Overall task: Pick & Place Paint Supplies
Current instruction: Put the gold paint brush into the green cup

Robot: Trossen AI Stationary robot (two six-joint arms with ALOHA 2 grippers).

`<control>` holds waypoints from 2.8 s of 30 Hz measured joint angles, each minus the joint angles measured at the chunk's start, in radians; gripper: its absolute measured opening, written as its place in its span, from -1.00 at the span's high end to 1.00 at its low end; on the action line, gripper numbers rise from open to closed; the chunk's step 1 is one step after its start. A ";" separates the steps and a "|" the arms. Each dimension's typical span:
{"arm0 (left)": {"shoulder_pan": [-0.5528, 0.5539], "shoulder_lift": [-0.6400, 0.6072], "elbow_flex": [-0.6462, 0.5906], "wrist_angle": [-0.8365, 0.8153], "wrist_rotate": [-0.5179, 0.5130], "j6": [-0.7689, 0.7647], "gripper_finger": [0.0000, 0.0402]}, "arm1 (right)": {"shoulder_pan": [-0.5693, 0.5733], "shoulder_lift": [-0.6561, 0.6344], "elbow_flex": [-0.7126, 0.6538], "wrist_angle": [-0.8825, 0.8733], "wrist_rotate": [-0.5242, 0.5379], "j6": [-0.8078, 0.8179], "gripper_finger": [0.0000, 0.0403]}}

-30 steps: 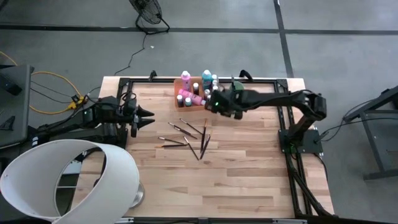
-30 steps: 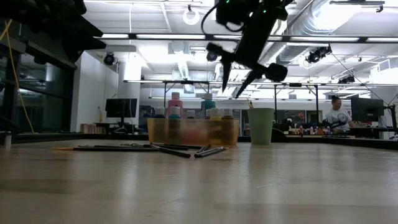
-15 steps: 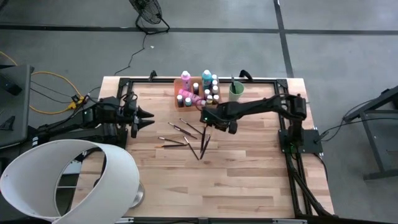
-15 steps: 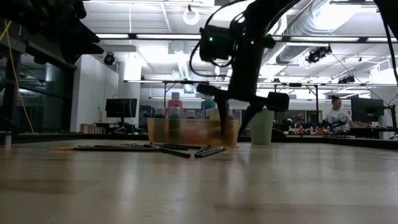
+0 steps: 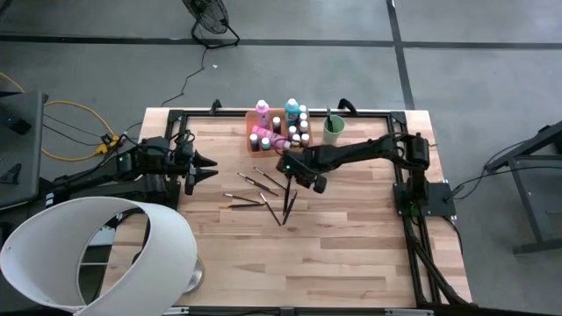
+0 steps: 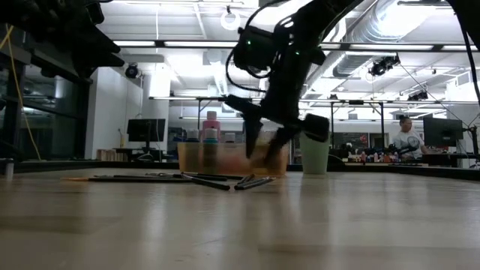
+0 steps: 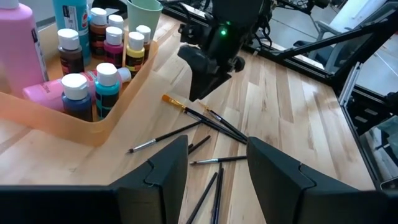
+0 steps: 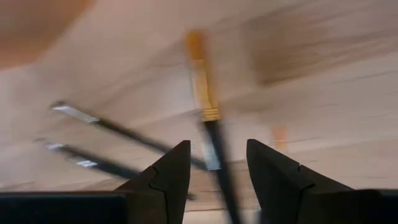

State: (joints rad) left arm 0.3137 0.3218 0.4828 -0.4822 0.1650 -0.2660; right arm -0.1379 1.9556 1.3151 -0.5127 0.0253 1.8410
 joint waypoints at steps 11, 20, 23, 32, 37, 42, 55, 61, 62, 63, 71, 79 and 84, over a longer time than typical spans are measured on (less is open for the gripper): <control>0.000 0.000 0.000 0.001 -0.003 0.003 0.20 | -0.008 0.000 0.179 -0.016 0.082 -0.077 0.37; 0.000 0.000 0.000 0.003 -0.002 0.003 0.20 | -0.013 0.166 0.549 -0.300 0.101 -0.262 0.38; 0.000 0.000 0.000 0.005 -0.002 -0.001 0.20 | -0.009 0.244 0.654 -0.477 0.083 -0.291 0.38; 0.000 0.000 0.000 0.004 -0.002 -0.004 0.20 | 0.003 0.263 0.642 -0.757 0.151 -0.248 0.38; 0.000 0.000 0.000 0.001 -0.002 -0.001 0.20 | 0.000 0.262 0.544 -0.745 0.080 -0.240 0.38; 0.000 0.000 0.000 0.000 0.002 -0.001 0.20 | 0.012 0.263 0.459 -0.734 0.042 -0.218 0.38; 0.000 0.000 0.000 -0.048 0.001 -0.004 0.20 | 0.025 0.263 0.415 -0.627 0.049 -0.192 0.38; 0.000 0.000 0.000 -0.046 0.001 -0.004 0.20 | 0.025 0.262 0.385 -0.549 0.037 -0.186 0.38; 0.000 0.000 0.000 -0.046 0.001 -0.004 0.20 | 0.023 0.262 0.385 -0.549 0.041 -0.187 0.38; 0.000 0.000 0.000 -0.046 0.001 -0.004 0.20 | 0.020 0.262 0.385 -0.552 0.044 -0.188 0.38; 0.000 0.000 0.000 -0.046 0.000 -0.004 0.20 | 0.013 0.262 0.385 -0.539 0.047 -0.188 0.38; 0.000 0.000 0.000 -0.046 -0.004 -0.004 0.20 | 0.014 0.262 0.385 -0.537 0.032 -0.180 0.55; 0.000 0.000 0.000 -0.046 -0.003 -0.004 0.20 | 0.015 0.260 0.357 -0.499 0.026 -0.162 0.68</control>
State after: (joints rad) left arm 0.3134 0.3222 0.4828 -0.5278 0.1616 -0.2703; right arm -0.1225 2.2156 1.6726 -1.0114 0.0517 1.6792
